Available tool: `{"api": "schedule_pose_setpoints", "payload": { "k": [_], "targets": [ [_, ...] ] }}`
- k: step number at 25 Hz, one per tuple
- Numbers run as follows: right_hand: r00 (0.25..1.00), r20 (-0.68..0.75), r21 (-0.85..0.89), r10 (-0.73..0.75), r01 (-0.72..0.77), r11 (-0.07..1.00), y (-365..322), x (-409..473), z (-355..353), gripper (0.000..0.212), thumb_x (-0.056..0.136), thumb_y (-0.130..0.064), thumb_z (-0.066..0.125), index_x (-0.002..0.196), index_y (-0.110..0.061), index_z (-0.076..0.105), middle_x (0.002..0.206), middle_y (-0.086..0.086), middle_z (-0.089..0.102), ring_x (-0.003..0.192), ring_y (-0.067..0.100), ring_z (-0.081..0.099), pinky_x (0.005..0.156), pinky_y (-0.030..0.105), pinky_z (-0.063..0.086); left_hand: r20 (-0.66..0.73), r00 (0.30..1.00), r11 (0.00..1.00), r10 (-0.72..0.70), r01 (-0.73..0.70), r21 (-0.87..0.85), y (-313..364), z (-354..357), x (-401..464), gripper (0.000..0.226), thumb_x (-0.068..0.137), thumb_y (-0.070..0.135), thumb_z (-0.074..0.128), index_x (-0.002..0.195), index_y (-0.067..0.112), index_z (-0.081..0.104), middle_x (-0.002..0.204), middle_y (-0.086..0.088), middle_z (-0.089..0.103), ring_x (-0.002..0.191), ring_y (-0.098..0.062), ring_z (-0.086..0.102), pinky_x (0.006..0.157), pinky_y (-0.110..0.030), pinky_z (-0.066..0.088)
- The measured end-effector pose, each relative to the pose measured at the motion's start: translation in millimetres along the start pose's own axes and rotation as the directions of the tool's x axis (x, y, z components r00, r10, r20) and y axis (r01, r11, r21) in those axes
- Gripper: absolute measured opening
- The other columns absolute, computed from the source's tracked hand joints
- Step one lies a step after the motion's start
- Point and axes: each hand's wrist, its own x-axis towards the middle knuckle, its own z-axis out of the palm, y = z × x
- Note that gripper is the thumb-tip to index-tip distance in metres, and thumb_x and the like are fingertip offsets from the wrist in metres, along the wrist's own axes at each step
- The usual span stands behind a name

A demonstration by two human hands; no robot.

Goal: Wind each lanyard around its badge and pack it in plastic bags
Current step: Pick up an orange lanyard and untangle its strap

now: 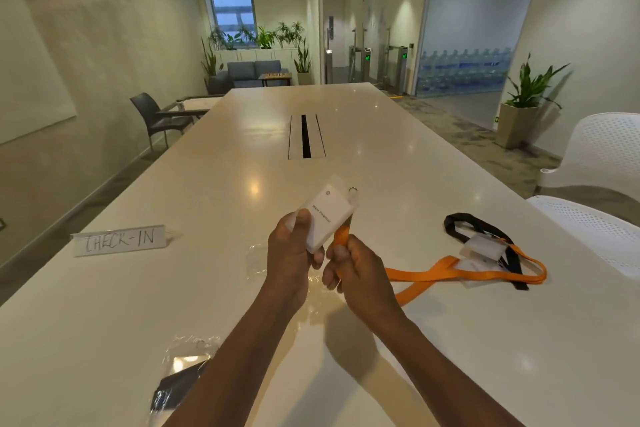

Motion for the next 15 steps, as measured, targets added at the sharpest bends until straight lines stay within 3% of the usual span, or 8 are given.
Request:
{"api": "schedule_pose_setpoints", "payload": {
  "k": [5, 9, 13, 15],
  "targets": [
    [0.983, 0.110, -0.300, 0.146, -0.107, 0.948, -22.3, 1.4, -3.7, 0.028, 0.103, -0.026, 0.035, 0.084, -0.024, 0.056, 0.066, -0.004, 0.066, 0.061, 0.004, 0.060, 0.061, 0.020, 0.042, -0.081, 0.973, 0.910, 0.218, -0.173, 0.377, -5.1, -2.7, 6.3, 0.029, 0.100, 0.042, 0.050, 0.101, 0.014, 0.060, 0.083, -0.010, 0.070, 0.048, -0.019, 0.057, 0.046, -0.032, 0.048],
    [0.937, 0.251, -0.294, 0.242, -0.164, 0.942, -46.1, 7.6, -23.2, 0.028, 0.101, -0.023, 0.037, 0.081, -0.022, 0.057, 0.065, -0.006, 0.060, 0.063, 0.009, 0.055, 0.065, 0.026, 0.043, -0.058, 0.930, 0.803, 0.364, -0.282, 0.525, -4.7, -0.1, 7.9, 0.033, 0.094, 0.050, 0.046, 0.095, 0.020, 0.059, 0.082, 0.000, 0.068, 0.058, -0.018, 0.062, 0.052, -0.035, 0.055],
    [0.914, 0.349, -0.504, 0.206, -0.002, 0.864, -77.2, 13.6, -39.8, 0.026, 0.100, -0.029, 0.044, 0.081, -0.020, 0.059, 0.092, -0.005, 0.060, 0.072, 0.007, 0.050, 0.063, 0.022, 0.038, 0.017, 0.914, 0.705, 0.405, -0.324, 0.631, -6.9, 1.3, 14.8, 0.029, 0.098, 0.043, 0.049, 0.095, 0.017, 0.063, 0.082, 0.001, 0.069, 0.076, -0.020, 0.067, 0.063, -0.042, 0.056],
    [0.915, 0.385, -0.533, 0.124, 0.111, 0.839, -97.5, 17.8, -49.1, 0.030, 0.099, -0.033, 0.049, 0.070, -0.026, 0.056, 0.085, -0.013, 0.065, 0.065, 0.002, 0.053, 0.056, 0.015, 0.036, 0.070, 0.921, 0.670, 0.383, -0.330, 0.665, -10.5, -1.7, 17.6, 0.024, 0.100, 0.039, 0.051, 0.094, 0.019, 0.064, 0.079, 0.002, 0.070, 0.074, -0.021, 0.066, 0.064, -0.043, 0.056]
  ]
}}
